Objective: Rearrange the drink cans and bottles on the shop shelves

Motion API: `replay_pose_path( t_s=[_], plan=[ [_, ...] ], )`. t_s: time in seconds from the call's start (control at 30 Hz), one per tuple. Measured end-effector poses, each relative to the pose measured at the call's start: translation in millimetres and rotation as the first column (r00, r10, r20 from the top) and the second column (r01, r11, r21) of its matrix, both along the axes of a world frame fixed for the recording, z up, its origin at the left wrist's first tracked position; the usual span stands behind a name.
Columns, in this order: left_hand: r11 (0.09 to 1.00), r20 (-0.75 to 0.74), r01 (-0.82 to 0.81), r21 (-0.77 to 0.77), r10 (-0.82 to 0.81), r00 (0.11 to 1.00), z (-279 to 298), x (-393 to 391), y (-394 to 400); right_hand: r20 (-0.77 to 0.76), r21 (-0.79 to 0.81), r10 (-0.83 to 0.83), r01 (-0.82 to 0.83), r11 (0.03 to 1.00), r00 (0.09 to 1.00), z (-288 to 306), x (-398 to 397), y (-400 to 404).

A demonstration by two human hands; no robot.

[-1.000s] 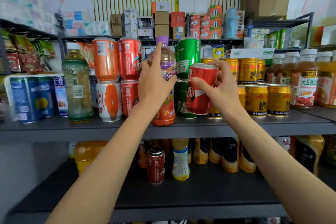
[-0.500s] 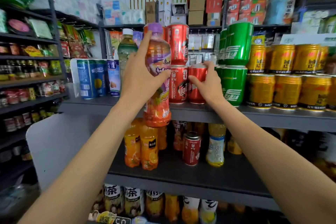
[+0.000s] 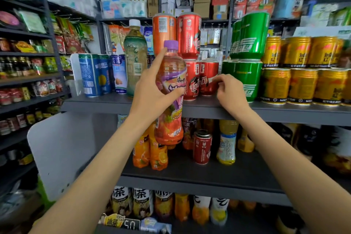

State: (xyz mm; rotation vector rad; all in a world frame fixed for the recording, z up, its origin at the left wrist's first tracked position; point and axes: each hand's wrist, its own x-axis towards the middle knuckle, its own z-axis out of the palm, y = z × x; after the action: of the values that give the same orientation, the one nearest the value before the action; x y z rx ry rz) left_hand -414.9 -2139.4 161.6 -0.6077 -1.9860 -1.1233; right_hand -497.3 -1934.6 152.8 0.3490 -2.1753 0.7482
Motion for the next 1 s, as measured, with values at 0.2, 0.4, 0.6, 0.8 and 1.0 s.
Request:
replay_pose_path(
  t_s=[0.2, 0.4, 0.6, 0.8, 1.0],
  plan=[
    [0.976, 0.067, 0.219, 0.001, -0.218, 0.974, -18, 3, 20, 0.265, -0.311, 0.625, -0.549, 0.776, 0.734, -22, 74, 14],
    [0.914, 0.027, 0.405, -0.037, -0.404, 0.914, -15, 2, 101, 0.342, -0.389, 0.593, -0.465, 0.795, 0.729, -28, 110, 73],
    [0.781, 0.048, 0.625, 0.022, -0.625, 0.779, -17, 9, 232, 0.314, -0.438, 0.414, -0.256, 0.862, 0.854, -52, 152, 168],
    [0.626, 0.196, 0.780, -0.002, -0.764, 0.614, -41, 44, 417, 0.415, -0.471, 0.175, 0.046, 0.881, 0.893, -77, 219, 328],
    [0.553, 0.246, 0.832, -0.042, -0.801, 0.546, -86, 100, 610, 0.521, -0.474, 0.026, 0.264, 0.840, 0.853, -107, 286, 507]
  ],
)
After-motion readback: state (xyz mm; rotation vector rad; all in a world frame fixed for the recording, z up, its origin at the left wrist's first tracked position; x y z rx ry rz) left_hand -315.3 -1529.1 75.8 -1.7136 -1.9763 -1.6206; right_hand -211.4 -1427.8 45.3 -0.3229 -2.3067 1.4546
